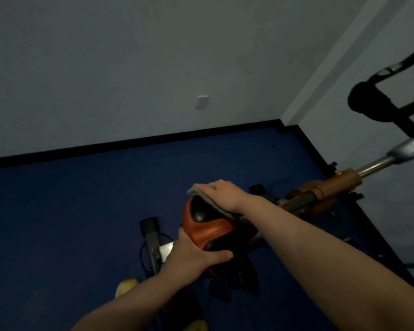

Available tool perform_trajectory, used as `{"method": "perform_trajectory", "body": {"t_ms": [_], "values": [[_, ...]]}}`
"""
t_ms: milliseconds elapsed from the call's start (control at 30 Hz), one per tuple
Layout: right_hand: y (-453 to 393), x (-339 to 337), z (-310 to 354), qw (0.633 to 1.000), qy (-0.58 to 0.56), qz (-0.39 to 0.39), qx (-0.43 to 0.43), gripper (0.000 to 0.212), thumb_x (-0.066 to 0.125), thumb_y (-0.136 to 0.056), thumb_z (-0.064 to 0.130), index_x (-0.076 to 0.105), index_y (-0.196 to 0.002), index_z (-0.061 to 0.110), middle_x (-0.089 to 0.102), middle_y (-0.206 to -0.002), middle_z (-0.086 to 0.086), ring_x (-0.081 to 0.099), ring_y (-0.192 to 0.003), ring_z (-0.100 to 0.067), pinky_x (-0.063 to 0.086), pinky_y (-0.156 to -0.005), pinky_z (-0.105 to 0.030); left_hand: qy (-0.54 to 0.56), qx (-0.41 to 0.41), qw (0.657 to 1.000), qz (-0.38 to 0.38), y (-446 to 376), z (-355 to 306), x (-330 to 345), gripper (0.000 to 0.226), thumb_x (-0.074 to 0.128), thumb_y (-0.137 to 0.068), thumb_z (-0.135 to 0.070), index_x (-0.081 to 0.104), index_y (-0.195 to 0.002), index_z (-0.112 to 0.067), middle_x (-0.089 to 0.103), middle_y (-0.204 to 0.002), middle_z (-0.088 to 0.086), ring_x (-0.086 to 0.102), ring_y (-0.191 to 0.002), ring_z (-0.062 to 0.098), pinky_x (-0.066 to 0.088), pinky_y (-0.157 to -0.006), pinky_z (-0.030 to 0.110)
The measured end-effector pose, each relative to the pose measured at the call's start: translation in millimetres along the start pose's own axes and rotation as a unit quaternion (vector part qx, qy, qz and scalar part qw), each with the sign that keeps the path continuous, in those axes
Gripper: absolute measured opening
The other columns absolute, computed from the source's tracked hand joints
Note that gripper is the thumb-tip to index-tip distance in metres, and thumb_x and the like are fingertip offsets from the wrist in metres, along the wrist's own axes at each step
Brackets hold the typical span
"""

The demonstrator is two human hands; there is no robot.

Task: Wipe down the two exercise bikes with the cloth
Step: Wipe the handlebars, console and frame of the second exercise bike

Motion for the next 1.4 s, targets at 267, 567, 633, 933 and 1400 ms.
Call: {"method": "perform_trajectory", "body": {"t_ms": [267,567,633,933,1400], "values": [[15,16,61,0.968,0.125,0.029,-0.217,0.04,0.051,-0.086,0.063,0.07,-0.092,0.029,0.063,-0.104,0.011,0.057,-0.097,-0.011,0.047,-0.085,-0.038,0.003,0.038,0.998,0.043,0,-2,6,0.065,0.088,-0.049,-0.052,0.065,-0.108,-0.04,0.071,-0.101,-0.023,0.064,-0.096,-0.005,0.051,-0.088,0.019],[17,34,77,0.929,0.262,0.007,-0.262,0.045,0.046,-0.086,0.063,0.067,-0.075,0.025,0.061,-0.089,0.01,0.056,-0.084,-0.015,0.044,-0.073,-0.037,-0.004,0.058,0.998,0.037,1,-4,5,0.061,0.086,-0.052,-0.051,0.066,-0.108,-0.037,0.07,-0.102,-0.021,0.064,-0.096,-0.004,0.053,-0.09,0.025],[3,12,55,0.99,0.092,0.017,-0.105,0.045,0.049,-0.088,0.063,0.068,-0.082,0.023,0.065,-0.091,0.005,0.061,-0.089,-0.018,0.048,-0.078,-0.037,-0.005,0.053,0.997,0.05,0,-3,5,0.064,0.088,-0.052,-0.05,0.064,-0.111,-0.041,0.07,-0.102,-0.024,0.063,-0.096,-0.008,0.05,-0.088,0.016],[31,30,61,0.943,0.18,-0.083,-0.268,0.04,0.045,-0.09,0.059,0.07,-0.089,0.029,0.062,-0.103,0.011,0.057,-0.097,-0.013,0.042,-0.081,-0.035,0.04,0.067,0.996,0.04,-2,-4,7,0.056,0.087,-0.05,-0.041,0.07,-0.101,-0.029,0.073,-0.095,-0.018,0.067,-0.091,0.0,0.053,-0.081,0.019],[4,6,25,1.0,-0.009,-0.016,-0.023,0.049,0.044,-0.092,0.062,0.069,-0.11,0.023,0.065,-0.117,0.003,0.059,-0.106,-0.018,0.046,-0.094,-0.042,0.05,0.048,0.995,0.065,-3,-2,6,0.064,0.091,-0.049,-0.039,0.066,-0.108,-0.036,0.073,-0.1,-0.018,0.067,-0.095,0.0,0.052,-0.086,0.021]]}}
Point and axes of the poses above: each hand's wrist, its own y-axis away from the middle knuckle, its own x-axis out of the palm, z = x × y, the point moved 6 cm from there along -y, towards the middle knuckle
